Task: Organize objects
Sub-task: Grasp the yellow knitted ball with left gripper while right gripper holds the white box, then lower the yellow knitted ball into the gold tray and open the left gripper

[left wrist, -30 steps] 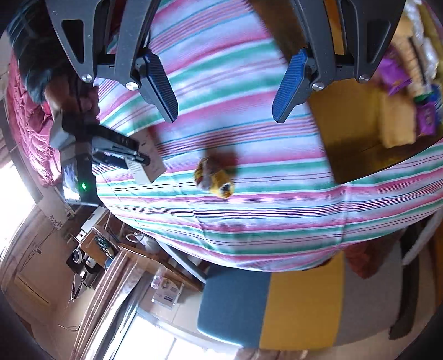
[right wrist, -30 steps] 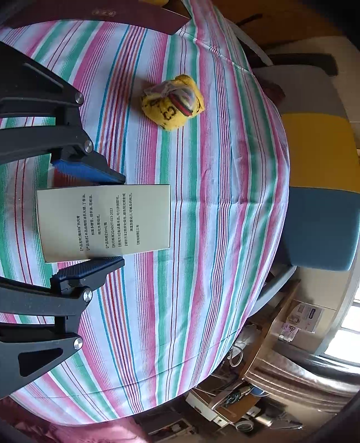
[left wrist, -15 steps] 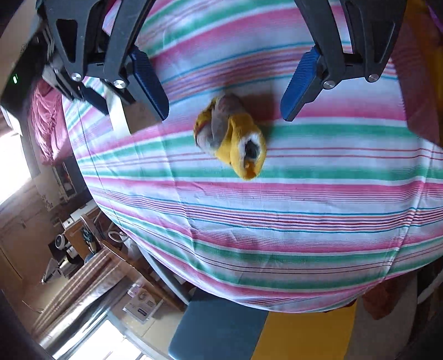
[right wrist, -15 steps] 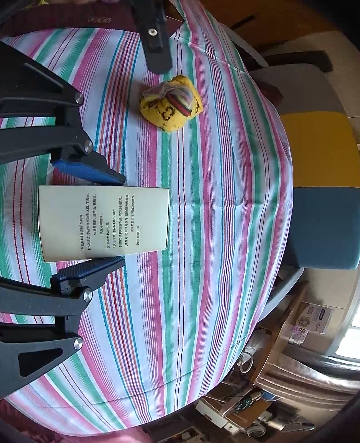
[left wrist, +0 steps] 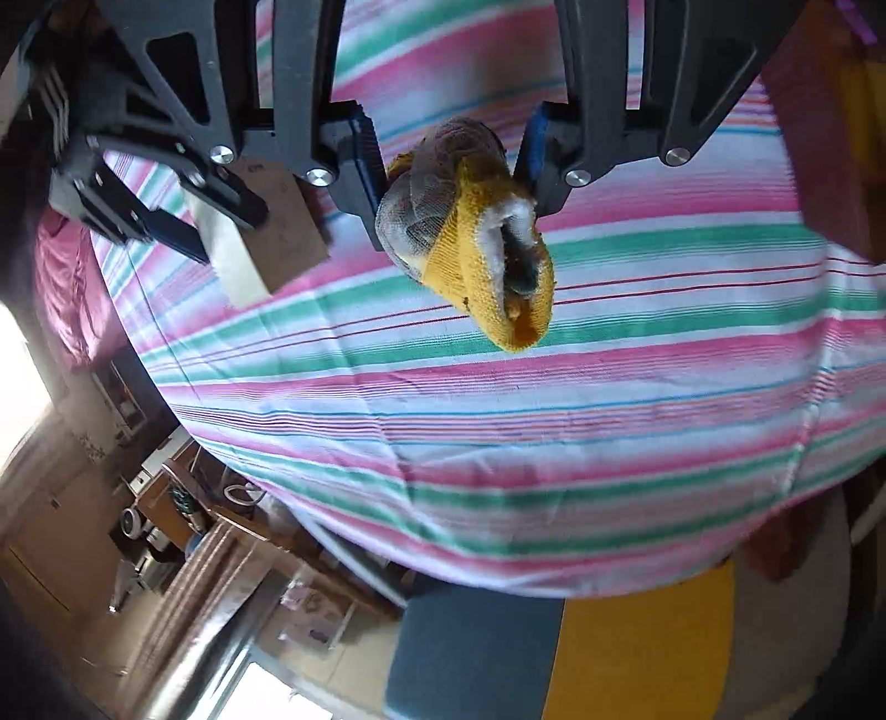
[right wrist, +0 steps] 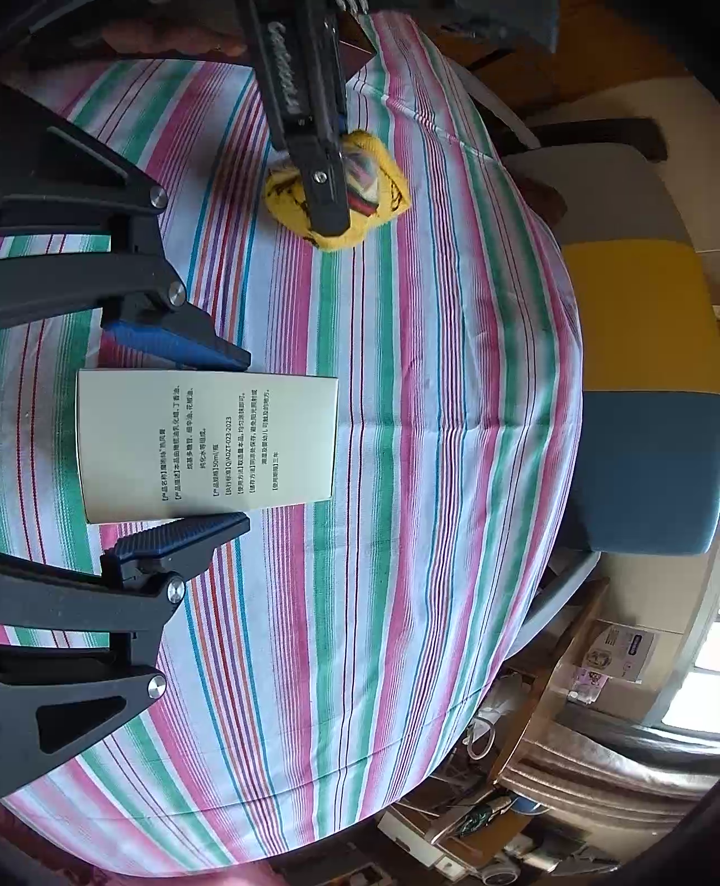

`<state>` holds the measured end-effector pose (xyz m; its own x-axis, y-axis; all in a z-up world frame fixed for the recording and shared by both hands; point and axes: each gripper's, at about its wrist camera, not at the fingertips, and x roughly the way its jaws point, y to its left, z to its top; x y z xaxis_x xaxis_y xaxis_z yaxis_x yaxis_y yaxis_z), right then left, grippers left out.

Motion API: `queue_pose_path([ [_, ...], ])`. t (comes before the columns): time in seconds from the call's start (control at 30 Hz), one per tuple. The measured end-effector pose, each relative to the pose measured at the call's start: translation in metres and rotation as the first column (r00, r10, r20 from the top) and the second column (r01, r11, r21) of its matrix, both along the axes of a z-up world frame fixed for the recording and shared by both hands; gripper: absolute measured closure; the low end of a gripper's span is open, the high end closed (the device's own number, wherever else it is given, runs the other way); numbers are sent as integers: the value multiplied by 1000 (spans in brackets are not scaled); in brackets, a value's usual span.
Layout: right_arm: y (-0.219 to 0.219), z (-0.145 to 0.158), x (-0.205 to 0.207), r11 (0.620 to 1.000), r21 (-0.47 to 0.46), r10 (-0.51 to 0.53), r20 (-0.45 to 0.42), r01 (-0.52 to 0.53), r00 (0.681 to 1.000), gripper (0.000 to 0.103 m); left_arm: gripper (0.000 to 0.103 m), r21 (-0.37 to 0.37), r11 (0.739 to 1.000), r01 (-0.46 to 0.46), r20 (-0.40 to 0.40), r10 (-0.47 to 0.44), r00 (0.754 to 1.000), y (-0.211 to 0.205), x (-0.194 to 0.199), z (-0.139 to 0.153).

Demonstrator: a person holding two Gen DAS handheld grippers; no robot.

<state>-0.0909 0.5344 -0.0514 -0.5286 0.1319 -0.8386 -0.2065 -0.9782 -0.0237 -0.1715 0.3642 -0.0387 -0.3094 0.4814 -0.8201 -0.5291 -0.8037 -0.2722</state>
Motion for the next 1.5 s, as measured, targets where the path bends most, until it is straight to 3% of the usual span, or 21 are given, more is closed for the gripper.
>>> queue_pose_path([
  [0.17,-14,0,0,996,-26,85,-21,-86,996,51,63,9,1000,1,-95,0,995,-41,41,33],
  [0.33,-21,-2,1,995,-11,102,-31,-102,994,51,63,38,998,-45,-114,49,992,-95,65,51],
  [0.53,-24,-4,1,995,10,103,-36,-102,994,51,63,87,970,-228,-94,236,967,-197,76,60],
  [0.63,-27,-4,2,994,29,108,-34,-107,994,51,63,78,940,-333,-72,338,938,-254,75,50],
  [0.73,-30,-5,2,993,46,111,-30,-109,993,51,63,72,924,-376,-23,379,925,-285,72,36],
  [0.93,-35,-5,4,991,72,112,-25,-110,993,51,63,87,945,-316,0,317,948,-268,51,23],
  [1.07,-35,-6,4,992,72,110,-27,-108,994,51,62,57,969,-241,-30,243,970,-234,22,20],
  [1.27,-35,-11,2,991,67,113,-11,-112,994,52,62,0,982,-188,-23,188,982,-202,-16,5],
  [1.4,-34,-11,1,992,65,110,-13,-109,994,52,52,-43,979,-200,48,202,978,-198,-41,-18],
  [1.5,-34,-11,1,992,61,111,-14,-110,994,52,43,-54,975,-214,59,217,974,-202,-45,-25],
])
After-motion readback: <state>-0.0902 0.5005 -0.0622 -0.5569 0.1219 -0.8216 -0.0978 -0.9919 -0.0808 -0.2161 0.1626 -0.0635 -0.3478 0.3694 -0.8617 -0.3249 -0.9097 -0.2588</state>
